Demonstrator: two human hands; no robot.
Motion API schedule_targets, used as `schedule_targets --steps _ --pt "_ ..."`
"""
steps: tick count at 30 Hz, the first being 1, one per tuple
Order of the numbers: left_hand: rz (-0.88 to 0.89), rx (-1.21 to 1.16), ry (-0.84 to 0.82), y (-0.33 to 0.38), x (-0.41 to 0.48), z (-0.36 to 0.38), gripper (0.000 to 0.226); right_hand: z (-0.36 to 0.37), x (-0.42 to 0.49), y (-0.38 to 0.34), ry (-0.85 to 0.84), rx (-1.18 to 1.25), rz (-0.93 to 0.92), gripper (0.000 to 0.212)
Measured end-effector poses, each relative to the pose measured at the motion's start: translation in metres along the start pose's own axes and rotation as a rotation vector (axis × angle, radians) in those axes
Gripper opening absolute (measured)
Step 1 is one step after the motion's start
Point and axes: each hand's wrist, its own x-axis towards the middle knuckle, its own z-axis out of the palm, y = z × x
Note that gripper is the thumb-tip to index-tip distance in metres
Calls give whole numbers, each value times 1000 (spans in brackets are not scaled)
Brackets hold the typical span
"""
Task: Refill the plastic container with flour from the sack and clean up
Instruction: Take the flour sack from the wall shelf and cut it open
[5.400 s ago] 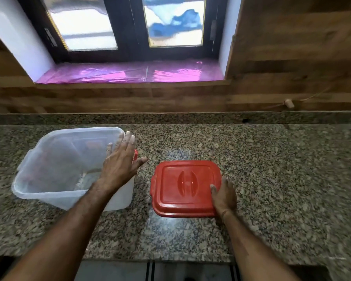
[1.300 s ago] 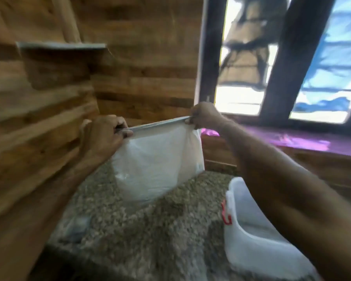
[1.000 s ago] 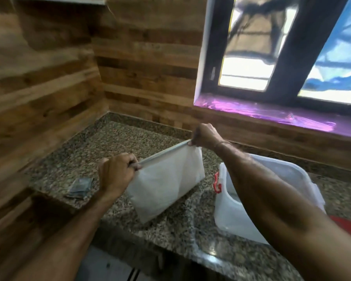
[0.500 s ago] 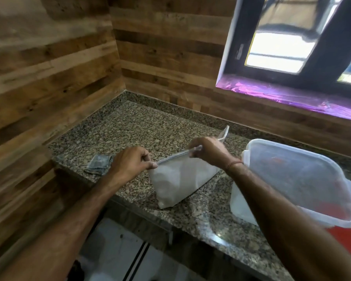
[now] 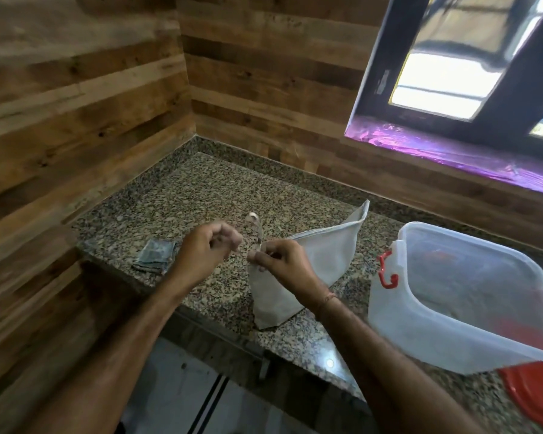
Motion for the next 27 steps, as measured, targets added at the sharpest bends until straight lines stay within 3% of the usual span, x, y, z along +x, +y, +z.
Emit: schedule_targets --steps 4,9,12,17,19,22,25,27 --pt "-16 108 -117 -25 -19 28 12 1 1 1 78 165 85 27" --pt "140 236 73 -30 -13 44 37 1 3 2 150 38 106 31" --pt "194 213 58 -38 -14 42 30 -13 2 3 226 -94 119 30" --pt "197 250 -46 -49 -11 26 27 -93 12 28 497 -75 259 26" --pt "184 375 -146 -39 0 23 23 -112 15 33 512 -112 309 25" --pt "230 660 -250 -5 25 38 38 -113 21 32 490 -139 316 27" --pt "270 905 -279 25 51 77 56 -110 32 35 486 -184 291 26" --pt "271 974 -238 35 65 99 52 -112 40 38 480 -232 286 27"
